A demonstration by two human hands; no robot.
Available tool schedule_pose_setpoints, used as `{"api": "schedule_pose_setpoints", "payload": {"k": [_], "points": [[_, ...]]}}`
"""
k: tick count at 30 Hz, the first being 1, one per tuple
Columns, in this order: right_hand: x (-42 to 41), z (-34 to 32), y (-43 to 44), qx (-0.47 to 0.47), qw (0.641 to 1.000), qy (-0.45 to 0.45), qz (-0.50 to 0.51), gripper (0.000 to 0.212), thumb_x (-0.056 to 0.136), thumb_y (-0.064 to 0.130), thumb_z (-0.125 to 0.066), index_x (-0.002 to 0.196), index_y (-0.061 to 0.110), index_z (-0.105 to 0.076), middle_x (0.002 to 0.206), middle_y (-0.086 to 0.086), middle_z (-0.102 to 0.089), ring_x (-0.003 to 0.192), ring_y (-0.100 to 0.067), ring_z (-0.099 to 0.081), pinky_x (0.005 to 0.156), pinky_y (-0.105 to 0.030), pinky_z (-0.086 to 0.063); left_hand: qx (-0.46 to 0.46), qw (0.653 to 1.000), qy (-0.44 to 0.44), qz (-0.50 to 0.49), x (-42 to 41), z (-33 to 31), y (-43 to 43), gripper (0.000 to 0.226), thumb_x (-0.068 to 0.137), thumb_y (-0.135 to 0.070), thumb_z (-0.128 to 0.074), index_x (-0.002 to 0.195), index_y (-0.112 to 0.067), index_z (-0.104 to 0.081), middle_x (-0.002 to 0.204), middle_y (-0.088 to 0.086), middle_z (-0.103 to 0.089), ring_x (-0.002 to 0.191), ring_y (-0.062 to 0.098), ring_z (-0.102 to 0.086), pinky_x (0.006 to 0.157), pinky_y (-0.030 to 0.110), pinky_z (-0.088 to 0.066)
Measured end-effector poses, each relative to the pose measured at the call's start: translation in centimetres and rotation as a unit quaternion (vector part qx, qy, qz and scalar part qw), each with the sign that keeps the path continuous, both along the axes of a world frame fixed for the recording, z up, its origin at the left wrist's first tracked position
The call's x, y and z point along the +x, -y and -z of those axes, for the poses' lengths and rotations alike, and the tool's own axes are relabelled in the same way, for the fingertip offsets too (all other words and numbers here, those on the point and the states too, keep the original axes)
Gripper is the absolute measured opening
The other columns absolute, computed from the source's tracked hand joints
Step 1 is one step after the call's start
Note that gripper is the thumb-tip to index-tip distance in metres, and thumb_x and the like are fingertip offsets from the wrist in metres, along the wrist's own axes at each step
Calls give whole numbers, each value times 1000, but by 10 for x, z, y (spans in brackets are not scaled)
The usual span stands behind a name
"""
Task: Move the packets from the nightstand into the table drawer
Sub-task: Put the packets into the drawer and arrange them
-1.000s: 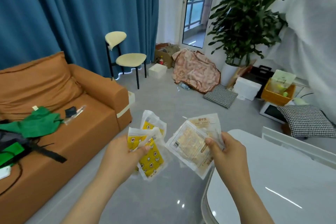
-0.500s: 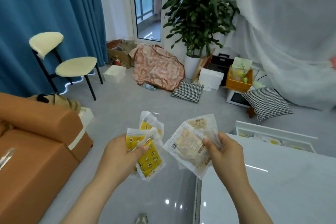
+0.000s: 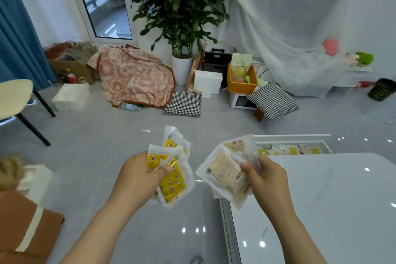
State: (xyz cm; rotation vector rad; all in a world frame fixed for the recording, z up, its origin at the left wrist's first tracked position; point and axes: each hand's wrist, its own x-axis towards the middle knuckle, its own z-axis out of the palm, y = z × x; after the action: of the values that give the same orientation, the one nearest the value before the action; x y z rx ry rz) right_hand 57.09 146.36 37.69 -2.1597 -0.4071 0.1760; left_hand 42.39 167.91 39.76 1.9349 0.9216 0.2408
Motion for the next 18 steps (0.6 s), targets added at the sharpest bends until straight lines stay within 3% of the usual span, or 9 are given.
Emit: {"api": "schedule_pose_setpoints", "payload": {"k": [3, 5, 10, 13, 18], "points": [[29, 8, -10, 4, 1000, 5, 25, 25, 88, 19, -64, 65, 22, -54, 62, 4, -59, 58, -6, -56, 49, -18, -40, -7, 1000, -3, 28, 40, 5, -21, 12, 79, -17, -72, 76, -27, -68, 75, -8, -72, 73, 9, -69, 69, 33, -56], [51, 12, -20, 4, 999, 1, 37, 31, 88, 17, -65, 62, 25, -50, 60, 7, -56, 53, 1, -53, 46, -13, -38, -9, 999, -6, 45, 70, 8, -33, 11, 79, -18, -72, 77, -28, -68, 76, -8, -72, 74, 9, -69, 70, 33, -56], [123, 25, -43, 7, 997, -7, 72, 21, 88, 20, -64, 69, 15, -57, 64, 1, -61, 61, -15, -57, 49, -26, -43, 20, 995, -30, 88, 155, 11, -65, 8, 78, -20, -72, 78, -27, -69, 78, -7, -72, 76, 10, -69, 73, 34, -56], [166, 29, -55, 8, 997, -11, 81, 20, 87, 20, -65, 69, 17, -57, 64, 4, -60, 60, -10, -55, 51, -23, -37, 52, 991, -56, 110, 204, 9, -81, 5, 79, -21, -72, 80, -25, -70, 77, -8, -72, 76, 8, -67, 73, 32, -55], [230, 37, -66, 8, 994, -35, 106, 13, 87, 21, -64, 75, 18, -62, 69, 3, -64, 67, -14, -59, 56, -26, -42, 60, 986, -64, 140, 281, 11, -97, 13, 79, -20, -71, 74, -30, -65, 76, -12, -69, 75, 3, -64, 62, 23, -47]]}}
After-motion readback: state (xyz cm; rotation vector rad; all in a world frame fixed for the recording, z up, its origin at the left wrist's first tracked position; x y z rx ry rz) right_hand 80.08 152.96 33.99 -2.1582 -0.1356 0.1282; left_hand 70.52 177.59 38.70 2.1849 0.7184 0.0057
